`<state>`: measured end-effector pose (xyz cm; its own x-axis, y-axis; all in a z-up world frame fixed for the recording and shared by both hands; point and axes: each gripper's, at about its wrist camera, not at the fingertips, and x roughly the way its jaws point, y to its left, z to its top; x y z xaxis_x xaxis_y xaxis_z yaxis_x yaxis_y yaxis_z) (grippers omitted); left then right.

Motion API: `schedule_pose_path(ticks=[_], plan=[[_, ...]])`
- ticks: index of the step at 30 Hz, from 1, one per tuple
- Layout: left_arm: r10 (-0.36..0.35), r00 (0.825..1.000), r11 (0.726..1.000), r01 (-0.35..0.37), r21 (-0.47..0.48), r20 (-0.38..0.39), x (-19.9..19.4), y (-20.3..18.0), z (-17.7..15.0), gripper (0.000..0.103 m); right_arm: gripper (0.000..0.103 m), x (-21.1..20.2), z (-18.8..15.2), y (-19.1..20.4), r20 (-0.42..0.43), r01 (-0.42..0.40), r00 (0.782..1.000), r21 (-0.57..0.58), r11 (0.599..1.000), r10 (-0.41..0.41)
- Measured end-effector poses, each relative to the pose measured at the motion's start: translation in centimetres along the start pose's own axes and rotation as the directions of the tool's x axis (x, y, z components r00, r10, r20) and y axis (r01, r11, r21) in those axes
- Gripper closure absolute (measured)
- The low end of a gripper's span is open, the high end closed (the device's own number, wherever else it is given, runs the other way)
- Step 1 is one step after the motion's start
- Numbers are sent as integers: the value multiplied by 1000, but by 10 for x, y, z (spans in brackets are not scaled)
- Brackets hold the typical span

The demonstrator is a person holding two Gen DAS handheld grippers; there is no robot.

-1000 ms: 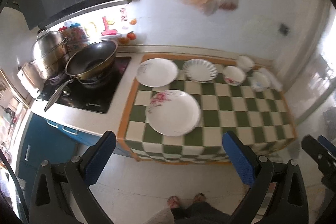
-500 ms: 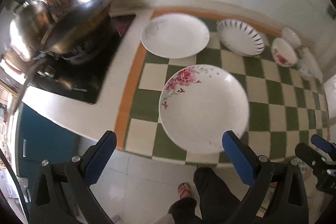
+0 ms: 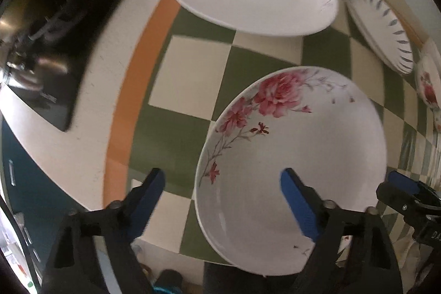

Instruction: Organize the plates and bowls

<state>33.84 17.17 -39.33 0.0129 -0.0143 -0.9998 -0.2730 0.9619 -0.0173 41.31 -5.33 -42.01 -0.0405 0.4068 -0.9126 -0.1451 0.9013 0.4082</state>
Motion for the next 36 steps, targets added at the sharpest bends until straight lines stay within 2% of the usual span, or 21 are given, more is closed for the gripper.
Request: schedule_pose_path(ticks=[3, 4, 5, 7, 9, 12, 21, 30, 36], plan=[[-29, 999, 1000, 28, -13, -34, 10, 2, 5, 34, 26, 14, 10, 1, -45, -44, 998, 8, 999, 44], [-35, 999, 999, 34, -12, -40, 11, 2, 6, 42, 29, 18, 12, 2, -55, -47, 997, 5, 999, 47], [-40, 998, 999, 40, -7, -45, 12, 1, 6, 54, 35, 20, 12, 4, -64, -52, 997, 1, 999, 51], [-41, 998, 999, 41, 5, -43, 11, 1, 7, 57, 42, 21, 14, 6, -54, -54, 997, -10, 998, 54], [-38, 999, 999, 39, 18, -31, 6, 2, 7, 63, 72, 23, 16, 8, -69, -64, 996, -11, 998, 63], [-50, 999, 998, 50, 26, -19, -3, 8, 8, 69, 87, 28, 13, 9, -80, -64, 995, 13, 998, 64], [-68, 998, 997, 68, 46, -2, -32, 5, 8, 72, 88, 18, 6, -1, -63, -47, 997, 17, 999, 48], [-117, 992, 986, 112, 124, 39, -83, -24, 16, 72, 88, -35, -3, -40, 5, -59, 998, 67, 996, 59], [-135, 990, 971, 125, 205, 37, -75, -54, 4, 72, 88, -67, -10, -76, 53, -44, 998, 120, 992, 38]])
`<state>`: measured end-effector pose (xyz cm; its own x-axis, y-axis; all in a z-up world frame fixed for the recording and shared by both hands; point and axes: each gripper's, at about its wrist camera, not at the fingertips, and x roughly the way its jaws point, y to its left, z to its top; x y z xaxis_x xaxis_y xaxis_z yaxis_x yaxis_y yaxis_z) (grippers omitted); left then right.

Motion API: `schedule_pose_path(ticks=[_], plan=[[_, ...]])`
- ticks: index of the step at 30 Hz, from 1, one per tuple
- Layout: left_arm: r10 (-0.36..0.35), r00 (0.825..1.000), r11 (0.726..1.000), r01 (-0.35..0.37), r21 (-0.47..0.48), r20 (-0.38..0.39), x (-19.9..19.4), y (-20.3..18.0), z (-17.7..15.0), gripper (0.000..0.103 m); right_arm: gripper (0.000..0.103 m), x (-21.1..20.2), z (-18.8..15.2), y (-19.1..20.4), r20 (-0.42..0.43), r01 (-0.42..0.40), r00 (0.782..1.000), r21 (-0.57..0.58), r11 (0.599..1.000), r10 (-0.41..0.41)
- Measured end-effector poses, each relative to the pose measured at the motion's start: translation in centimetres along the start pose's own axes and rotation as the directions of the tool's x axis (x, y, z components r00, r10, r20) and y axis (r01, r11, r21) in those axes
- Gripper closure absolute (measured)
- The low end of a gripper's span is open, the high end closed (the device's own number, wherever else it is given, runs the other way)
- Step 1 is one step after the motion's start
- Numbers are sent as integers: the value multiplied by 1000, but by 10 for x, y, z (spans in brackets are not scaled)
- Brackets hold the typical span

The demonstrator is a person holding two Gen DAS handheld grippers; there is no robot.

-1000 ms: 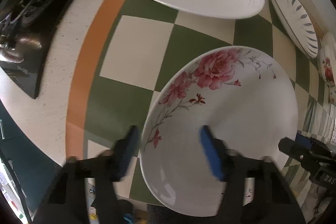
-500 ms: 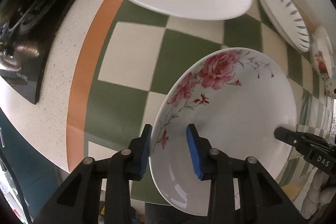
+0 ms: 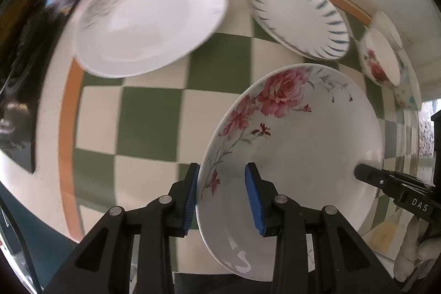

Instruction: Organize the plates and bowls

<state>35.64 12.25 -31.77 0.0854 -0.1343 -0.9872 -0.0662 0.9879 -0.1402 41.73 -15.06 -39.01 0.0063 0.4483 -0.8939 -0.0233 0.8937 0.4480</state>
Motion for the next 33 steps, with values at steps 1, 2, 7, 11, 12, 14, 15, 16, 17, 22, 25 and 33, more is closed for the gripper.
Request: schedule_pose_path(ticks=[1, 2, 7, 11, 12, 14, 15, 16, 17, 22, 25, 33], plan=[[0, 1000, 1000, 0, 9, -1, 3, -8, -3, 72, 88, -4, 0, -7, 7, 3, 1000, 9, 1000, -3], [0, 1000, 1000, 0, 20, -3, 6, -18, -5, 72, 88, -9, -1, -13, 11, 6, 1000, 20, 1000, -6], [9, 1000, 998, -8, 61, -23, 24, -38, -10, 72, 88, -13, -7, -37, 17, 12, 1000, 64, 998, -13], [18, 999, 997, -15, 80, -47, 34, -40, -9, 72, 88, -7, -14, -49, 15, 19, 1000, 87, 996, -20], [22, 998, 996, -17, 83, -54, 36, -39, -10, 72, 88, -7, -15, -52, 15, 22, 1000, 87, 996, -24], [27, 998, 996, -21, 86, -64, 46, -44, -2, 72, 88, -2, -13, -52, 11, 25, 1000, 91, 996, -26], [29, 997, 996, -24, 86, -68, 50, -46, 0, 72, 88, 0, -13, -53, 9, 27, 1000, 91, 996, -27], [32, 997, 996, -26, 82, -71, 53, -46, 0, 72, 88, 1, -13, -54, 6, 27, 1000, 91, 995, -28], [34, 997, 996, -28, 81, -73, 54, -45, 1, 72, 88, 3, -13, -55, 4, 28, 1000, 91, 995, -28], [43, 996, 997, -38, 64, -82, 63, -44, 4, 72, 88, 7, -10, -54, -2, 40, 999, 76, 996, -40], [46, 995, 998, -41, 54, -87, 73, -53, 9, 72, 88, 10, -8, -54, -9, 44, 999, 70, 997, -43], [36, 998, 999, -35, 16, -54, 65, -50, 8, 72, 85, 15, -1, -57, -55, 19, 998, 90, 996, -14]])
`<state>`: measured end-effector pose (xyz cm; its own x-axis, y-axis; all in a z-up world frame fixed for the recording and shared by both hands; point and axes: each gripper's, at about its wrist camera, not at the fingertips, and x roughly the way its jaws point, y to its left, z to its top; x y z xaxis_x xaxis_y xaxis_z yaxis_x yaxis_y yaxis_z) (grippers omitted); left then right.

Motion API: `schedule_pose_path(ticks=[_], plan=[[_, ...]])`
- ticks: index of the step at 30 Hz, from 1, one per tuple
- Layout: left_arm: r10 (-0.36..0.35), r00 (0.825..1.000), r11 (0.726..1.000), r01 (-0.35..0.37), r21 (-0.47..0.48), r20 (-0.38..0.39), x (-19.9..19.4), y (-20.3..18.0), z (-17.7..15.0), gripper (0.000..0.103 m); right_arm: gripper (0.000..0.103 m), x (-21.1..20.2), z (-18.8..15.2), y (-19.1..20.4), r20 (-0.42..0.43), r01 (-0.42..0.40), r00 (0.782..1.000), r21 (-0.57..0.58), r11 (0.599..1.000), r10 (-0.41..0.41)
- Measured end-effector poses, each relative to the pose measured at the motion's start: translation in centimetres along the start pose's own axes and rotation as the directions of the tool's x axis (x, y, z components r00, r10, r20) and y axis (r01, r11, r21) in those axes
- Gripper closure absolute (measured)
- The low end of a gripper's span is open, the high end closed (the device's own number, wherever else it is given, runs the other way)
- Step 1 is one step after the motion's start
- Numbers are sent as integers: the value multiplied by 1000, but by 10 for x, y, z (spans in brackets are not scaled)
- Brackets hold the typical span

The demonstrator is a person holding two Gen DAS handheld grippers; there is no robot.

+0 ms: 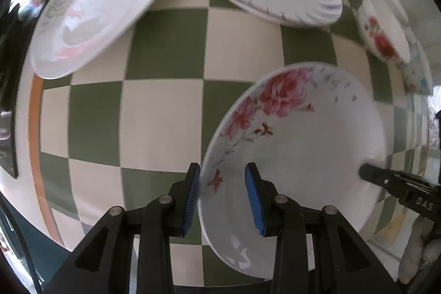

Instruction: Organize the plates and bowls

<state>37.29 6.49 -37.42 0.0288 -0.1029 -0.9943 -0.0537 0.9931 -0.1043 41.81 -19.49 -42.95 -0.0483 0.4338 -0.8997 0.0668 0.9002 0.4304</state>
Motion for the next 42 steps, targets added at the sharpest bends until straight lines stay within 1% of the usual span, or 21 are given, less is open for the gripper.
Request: schedule_pose_path(ticks=[2, 4, 7, 8, 9, 10, 11, 12, 14, 17, 18, 21, 24, 26, 29, 31, 34, 40, 42], plan=[[5, 999, 1000, -4, -26, 34, -15, 4, -1, 72, 85, -8, 2, -4, 10, -15, 1000, 16, 1000, 15], [4, 996, 998, 1, -58, 88, -40, 18, -2, 72, 85, -23, 2, -4, 35, -11, 999, 26, 1000, 10], [37, 984, 995, -19, -102, 176, -77, 42, 4, 72, 84, -50, 3, 3, 91, 13, 996, 19, 1000, -14], [45, 980, 993, -22, -118, 196, -88, 50, 8, 71, 81, -57, 3, 9, 114, 12, 993, 9, 1000, -13], [56, 975, 990, -27, -138, 214, -95, 59, 12, 71, 74, -65, 4, 17, 139, 11, 990, -7, 1000, -10], [69, 970, 986, -31, -166, 231, -99, 73, 16, 68, 71, -71, 6, 28, 164, 3, 987, -26, 1000, 1], [75, 967, 981, -29, -189, 241, -104, 86, 21, 66, 63, -75, 10, 42, 186, -15, 982, -51, 999, 24], [81, 967, 977, -29, -211, 243, -104, 96, 25, 65, 57, -77, 14, 54, 193, -25, 980, -71, 997, 39], [79, 970, 963, -15, -268, 230, -100, 122, 36, 65, 52, -73, 28, 89, 189, -49, 979, -130, 990, 73], [50, 979, 939, 21, -343, 196, -86, 162, 48, 65, 52, -56, 58, 138, 175, -55, 981, -190, 980, 88], [41, 981, 927, 34, -374, 190, -78, 179, 53, 65, 52, -49, 71, 154, 175, -52, 981, -206, 977, 89], [19, 987, 903, 52, -426, 162, -57, 211, 66, 65, 52, -22, 110, 201, 159, -51, 983, -253, 966, 94], [2, 990, 893, 60, -445, 138, -40, 234, 81, 65, 52, 9, 155, 242, 118, -26, 991, -293, 956, 63], [-4, 992, 894, 60, -445, 126, -31, 241, 90, 65, 52, 28, 179, 255, 90, -19, 995, -304, 953, 48], [-17, 994, 894, 64, -443, 109, -17, 248, 103, 65, 52, 53, 206, 271, 55, 0, 998, -323, 947, 19], [-29, 994, 896, 71, -438, 102, -11, 250, 109, 65, 52, 67, 222, 277, 33, 1, 999, -324, 946, 10], [-29, 995, 908, 66, -414, 94, -3, 247, 118, 65, 53, 86, 239, 276, 3, 8, 1000, -311, 950, -8], [-31, 996, 920, 63, -388, 87, 7, 240, 135, 65, 53, 103, 252, 273, -39, -1, 999, -298, 955, -11], [-31, 995, 923, 64, -379, 93, 10, 238, 141, 65, 56, 106, 255, 271, -53, -6, 999, -293, 956, -10]])
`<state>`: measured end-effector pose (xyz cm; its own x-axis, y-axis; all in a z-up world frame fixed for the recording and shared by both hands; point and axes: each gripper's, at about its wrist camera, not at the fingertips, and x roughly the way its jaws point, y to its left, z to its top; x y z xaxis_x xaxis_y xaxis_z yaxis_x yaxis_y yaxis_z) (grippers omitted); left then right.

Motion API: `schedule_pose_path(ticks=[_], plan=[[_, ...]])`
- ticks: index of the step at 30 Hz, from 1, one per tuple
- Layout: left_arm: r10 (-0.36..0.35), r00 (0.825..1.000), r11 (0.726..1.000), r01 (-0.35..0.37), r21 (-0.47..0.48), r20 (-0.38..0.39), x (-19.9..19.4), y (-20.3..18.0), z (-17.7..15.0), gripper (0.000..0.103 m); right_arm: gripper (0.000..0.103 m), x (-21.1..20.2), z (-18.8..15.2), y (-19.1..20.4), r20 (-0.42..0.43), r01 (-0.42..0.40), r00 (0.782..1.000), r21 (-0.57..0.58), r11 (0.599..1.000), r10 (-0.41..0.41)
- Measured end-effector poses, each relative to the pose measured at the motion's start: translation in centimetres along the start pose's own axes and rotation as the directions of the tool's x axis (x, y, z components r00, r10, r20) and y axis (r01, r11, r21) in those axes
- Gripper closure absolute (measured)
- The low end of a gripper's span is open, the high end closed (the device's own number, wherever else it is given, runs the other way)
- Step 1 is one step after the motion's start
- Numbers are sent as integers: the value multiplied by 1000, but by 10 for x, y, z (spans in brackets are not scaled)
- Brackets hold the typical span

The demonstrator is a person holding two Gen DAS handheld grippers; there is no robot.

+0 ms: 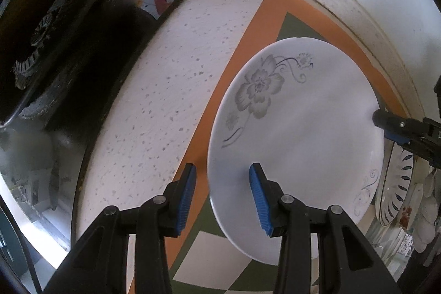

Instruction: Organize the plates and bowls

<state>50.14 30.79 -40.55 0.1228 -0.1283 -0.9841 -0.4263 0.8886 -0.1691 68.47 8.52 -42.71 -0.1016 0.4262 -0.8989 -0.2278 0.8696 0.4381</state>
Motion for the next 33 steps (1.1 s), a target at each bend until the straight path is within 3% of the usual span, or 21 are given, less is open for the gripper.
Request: schedule_pose_path(ticks=[1, 3, 5, 13, 21, 33], plan=[[1, 1000, 1000, -1, 4, 0, 2, -1, 2, 66, 59, 2, 0, -1, -8, -5, 1000, 2, 1000, 5], [-9, 1000, 1000, 9, 9, 8, 3, -5, 3, 77, 76, 8, 2, -3, -29, -8, 1000, 7, 1000, 8], [3, 1000, 1000, -3, 18, 11, 5, -8, 5, 76, 86, 12, 2, -4, -45, -26, 999, 7, 1000, 27], [0, 1000, 1000, 0, 22, 19, 9, -3, 11, 77, 87, 10, -6, -4, -22, -18, 1000, -29, 999, 17], [-8, 1000, 998, 7, 60, 21, -11, -17, -2, 77, 87, -7, -18, -10, 5, -23, 1000, -19, 1000, 23], [-22, 998, 980, 8, 197, 66, -54, -65, -33, 77, 88, -84, -87, -45, 97, -85, 992, 73, 994, 78]])
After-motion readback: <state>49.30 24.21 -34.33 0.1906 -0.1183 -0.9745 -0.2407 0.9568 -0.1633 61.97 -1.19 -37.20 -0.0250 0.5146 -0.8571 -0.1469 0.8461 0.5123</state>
